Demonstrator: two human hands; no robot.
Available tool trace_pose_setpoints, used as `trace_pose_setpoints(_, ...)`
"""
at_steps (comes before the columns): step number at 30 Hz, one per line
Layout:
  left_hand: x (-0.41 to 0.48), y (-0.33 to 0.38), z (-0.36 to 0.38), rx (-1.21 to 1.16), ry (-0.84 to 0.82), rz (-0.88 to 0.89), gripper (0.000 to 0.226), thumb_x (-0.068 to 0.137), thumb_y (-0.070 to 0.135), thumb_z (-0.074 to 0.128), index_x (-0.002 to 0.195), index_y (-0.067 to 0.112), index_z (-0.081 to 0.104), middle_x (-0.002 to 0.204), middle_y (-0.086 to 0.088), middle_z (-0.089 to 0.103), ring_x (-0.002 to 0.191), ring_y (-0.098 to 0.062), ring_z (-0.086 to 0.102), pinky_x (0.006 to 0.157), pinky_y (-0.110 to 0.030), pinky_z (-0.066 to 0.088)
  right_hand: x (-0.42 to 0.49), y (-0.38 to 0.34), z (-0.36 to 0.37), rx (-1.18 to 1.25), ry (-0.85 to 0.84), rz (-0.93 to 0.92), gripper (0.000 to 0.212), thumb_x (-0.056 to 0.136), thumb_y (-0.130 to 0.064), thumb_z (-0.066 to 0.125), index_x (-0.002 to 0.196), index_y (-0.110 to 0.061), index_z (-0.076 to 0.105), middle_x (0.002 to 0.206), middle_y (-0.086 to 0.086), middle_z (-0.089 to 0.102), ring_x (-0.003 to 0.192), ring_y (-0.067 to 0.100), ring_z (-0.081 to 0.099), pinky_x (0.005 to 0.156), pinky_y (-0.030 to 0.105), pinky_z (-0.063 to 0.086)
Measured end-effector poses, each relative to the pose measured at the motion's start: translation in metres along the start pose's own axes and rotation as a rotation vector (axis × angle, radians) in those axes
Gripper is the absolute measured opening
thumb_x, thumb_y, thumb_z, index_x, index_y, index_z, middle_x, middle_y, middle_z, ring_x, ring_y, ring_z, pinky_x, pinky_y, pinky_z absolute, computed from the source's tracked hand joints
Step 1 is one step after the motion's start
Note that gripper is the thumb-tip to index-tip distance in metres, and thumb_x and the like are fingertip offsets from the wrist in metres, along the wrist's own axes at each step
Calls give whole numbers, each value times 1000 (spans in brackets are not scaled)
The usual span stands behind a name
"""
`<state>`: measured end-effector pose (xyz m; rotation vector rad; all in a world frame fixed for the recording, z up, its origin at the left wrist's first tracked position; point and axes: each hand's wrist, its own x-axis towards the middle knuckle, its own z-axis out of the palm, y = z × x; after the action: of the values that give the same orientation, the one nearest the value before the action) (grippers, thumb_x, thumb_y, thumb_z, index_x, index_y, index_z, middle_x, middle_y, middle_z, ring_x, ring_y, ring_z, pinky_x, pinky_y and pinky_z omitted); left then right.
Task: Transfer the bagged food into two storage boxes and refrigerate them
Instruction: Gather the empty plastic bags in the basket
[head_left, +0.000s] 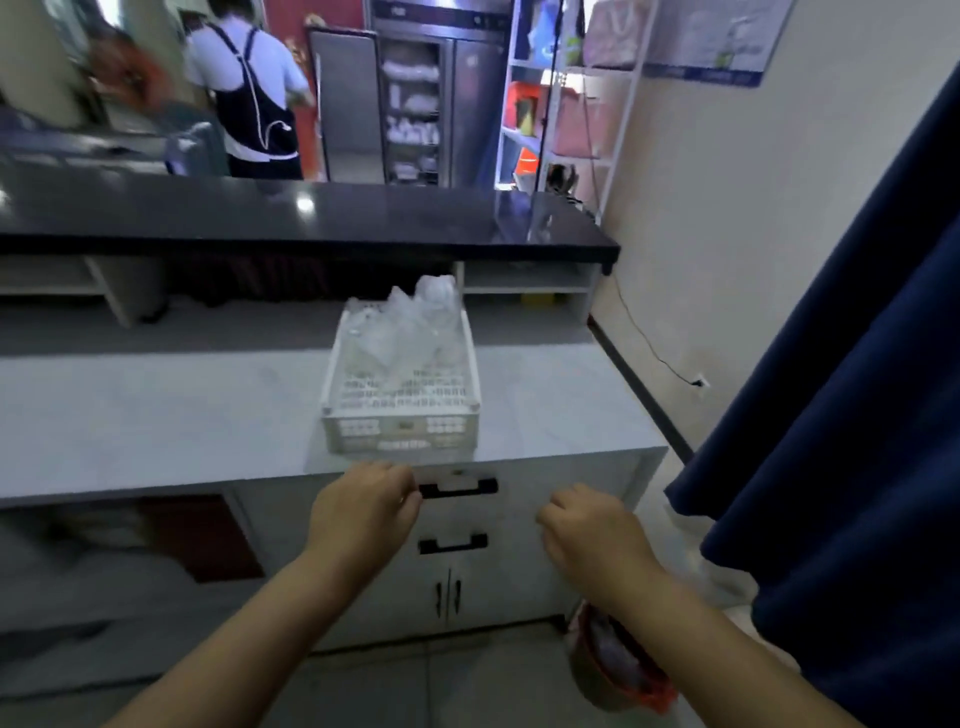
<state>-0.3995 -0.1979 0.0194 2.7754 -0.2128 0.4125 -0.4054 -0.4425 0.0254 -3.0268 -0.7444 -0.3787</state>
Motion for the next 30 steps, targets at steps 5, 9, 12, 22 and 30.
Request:
trace_pose_setpoints(5,3,-72,-26,-9,60,-81,13,83,23,62,72,17,63,70,3,61,71,-19,55,51,-27,37,61,-49,14,52,4,-54,6,75,-10,65,69,-13,65,69,2,62,63,21,56,51,31,47)
trace_pose_setpoints(9,17,-103,-27,-4,84,-127,14,84,23,59,73,17,66,71,4,62,73,-18,55,52,-28,40,105,-57,14,79,85,-93,13,67,-7,73,76,-15,67,65,0,63,56,19,56,45,25,39)
trace_pose_setpoints(12,33,-121,-21,18,86,-150,14,85,24,57,76,17,65,74,4,62,75,-18,54,53,-28,38,141,-52,20,47,135,-109,33,60,-8,79,92,-13,71,70,-1,67,57,19,59,44,25,44)
trace_pose_setpoints(22,167,-158,-2,95,118,-187,17,89,30,52,91,21,66,85,8,65,81,-14,55,57,-26,42,298,-1,58,96,150,-158,44,69,-7,76,112,-8,65,111,11,65,101,31,61,83,42,53)
trace_pose_setpoints(30,296,-143,44,23,65,87,43,83,37,59,122,20,57,119,0,61,108,-20,55,85,-31,45,413,55,96,61,90,-160,54,84,-23,64,135,-19,46,147,9,37,140,27,25,114,41,15)
